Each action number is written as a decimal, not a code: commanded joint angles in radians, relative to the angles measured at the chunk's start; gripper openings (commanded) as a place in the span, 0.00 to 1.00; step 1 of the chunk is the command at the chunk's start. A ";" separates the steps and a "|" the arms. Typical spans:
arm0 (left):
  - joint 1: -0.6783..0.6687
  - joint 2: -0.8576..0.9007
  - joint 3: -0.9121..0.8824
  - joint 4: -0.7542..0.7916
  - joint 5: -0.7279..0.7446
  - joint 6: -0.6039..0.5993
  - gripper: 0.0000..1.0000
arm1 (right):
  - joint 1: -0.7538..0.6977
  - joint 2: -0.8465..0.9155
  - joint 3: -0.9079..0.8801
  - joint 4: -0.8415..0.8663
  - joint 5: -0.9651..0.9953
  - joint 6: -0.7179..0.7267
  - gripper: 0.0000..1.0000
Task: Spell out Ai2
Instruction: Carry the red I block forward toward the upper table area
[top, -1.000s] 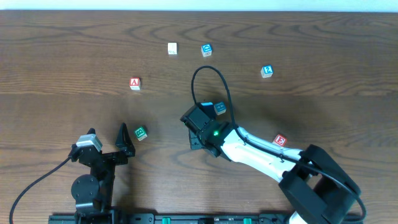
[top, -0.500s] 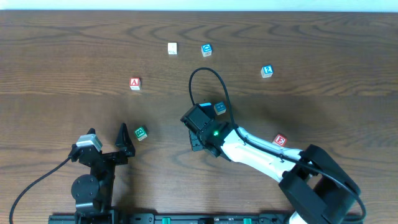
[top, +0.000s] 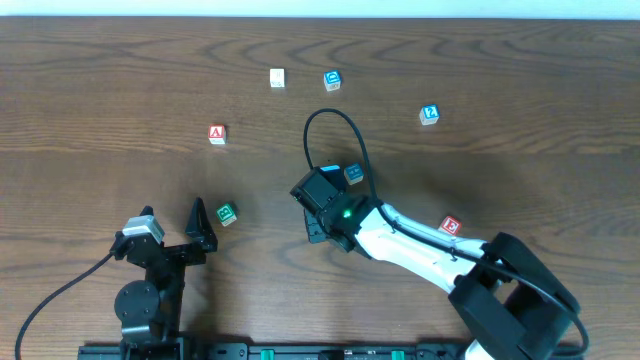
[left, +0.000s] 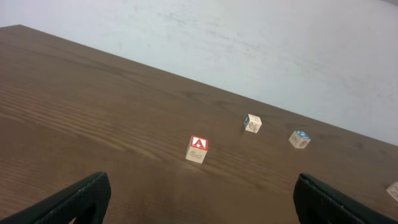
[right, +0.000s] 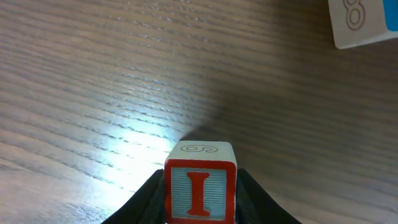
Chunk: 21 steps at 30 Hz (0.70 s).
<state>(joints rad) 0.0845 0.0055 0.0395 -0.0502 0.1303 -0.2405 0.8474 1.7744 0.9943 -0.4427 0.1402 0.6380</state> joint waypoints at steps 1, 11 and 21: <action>0.005 -0.002 -0.035 -0.014 -0.007 -0.010 0.95 | 0.010 0.012 0.022 -0.016 0.017 -0.012 0.30; 0.005 -0.002 -0.035 -0.014 -0.007 -0.010 0.95 | 0.010 0.011 0.128 -0.115 0.027 -0.037 0.26; 0.005 -0.002 -0.035 -0.014 -0.007 -0.010 0.95 | -0.007 0.012 0.333 -0.204 0.171 0.051 0.22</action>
<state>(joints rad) 0.0845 0.0055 0.0395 -0.0502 0.1303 -0.2405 0.8455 1.7760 1.2865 -0.6434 0.2455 0.6346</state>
